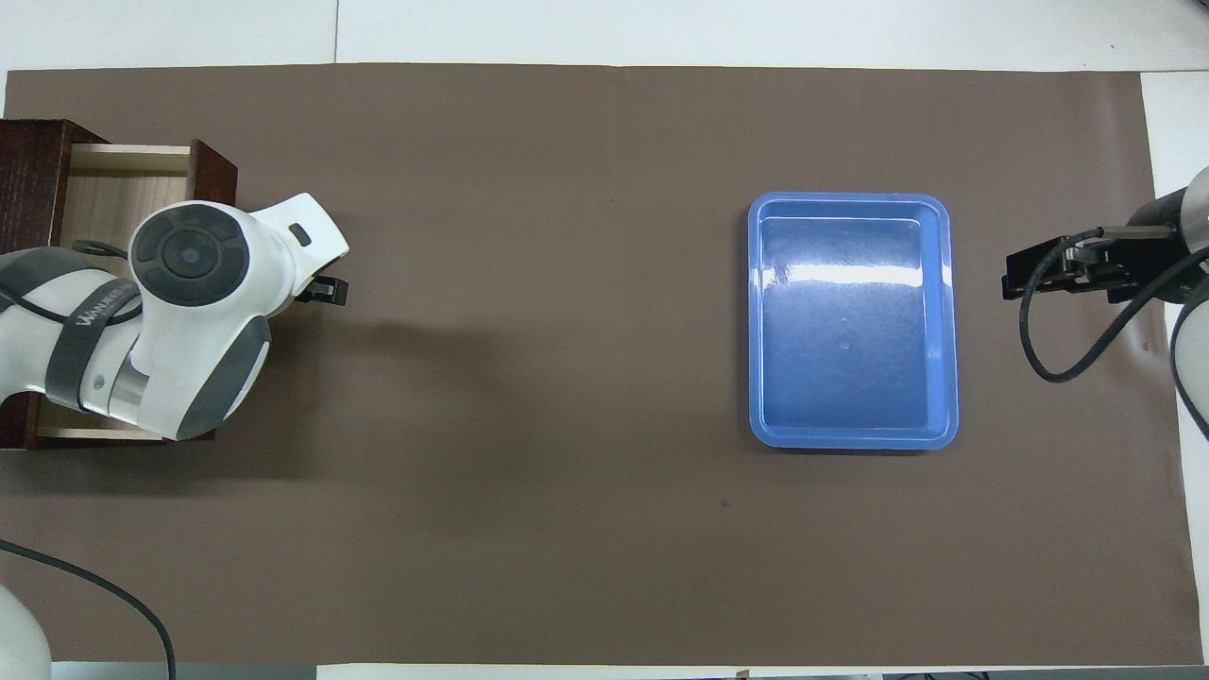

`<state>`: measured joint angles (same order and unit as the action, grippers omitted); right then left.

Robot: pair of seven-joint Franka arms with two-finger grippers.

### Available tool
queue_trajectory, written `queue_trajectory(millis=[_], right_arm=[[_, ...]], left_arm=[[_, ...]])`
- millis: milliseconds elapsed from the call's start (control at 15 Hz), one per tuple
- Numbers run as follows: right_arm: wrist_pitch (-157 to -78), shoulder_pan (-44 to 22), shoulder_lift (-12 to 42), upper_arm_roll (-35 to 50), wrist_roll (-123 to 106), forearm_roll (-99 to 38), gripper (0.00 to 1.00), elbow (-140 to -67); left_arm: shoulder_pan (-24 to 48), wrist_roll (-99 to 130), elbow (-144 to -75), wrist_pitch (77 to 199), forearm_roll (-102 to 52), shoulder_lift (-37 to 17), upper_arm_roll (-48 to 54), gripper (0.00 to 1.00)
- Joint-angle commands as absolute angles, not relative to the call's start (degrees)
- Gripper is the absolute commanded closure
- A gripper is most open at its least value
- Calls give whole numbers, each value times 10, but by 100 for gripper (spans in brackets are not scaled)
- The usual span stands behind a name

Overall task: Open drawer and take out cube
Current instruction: 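Pull the drawer open with the left gripper, drawing it toward the robot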

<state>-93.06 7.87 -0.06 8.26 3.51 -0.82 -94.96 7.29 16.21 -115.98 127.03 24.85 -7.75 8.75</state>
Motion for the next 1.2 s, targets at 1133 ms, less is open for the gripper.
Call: queue_trajectory(millis=[1133], right_arm=[[-934,98,-10,87,16,-18,0,-961]], left_arm=[[-73,447,-995,1072,83,-55,76,0]])
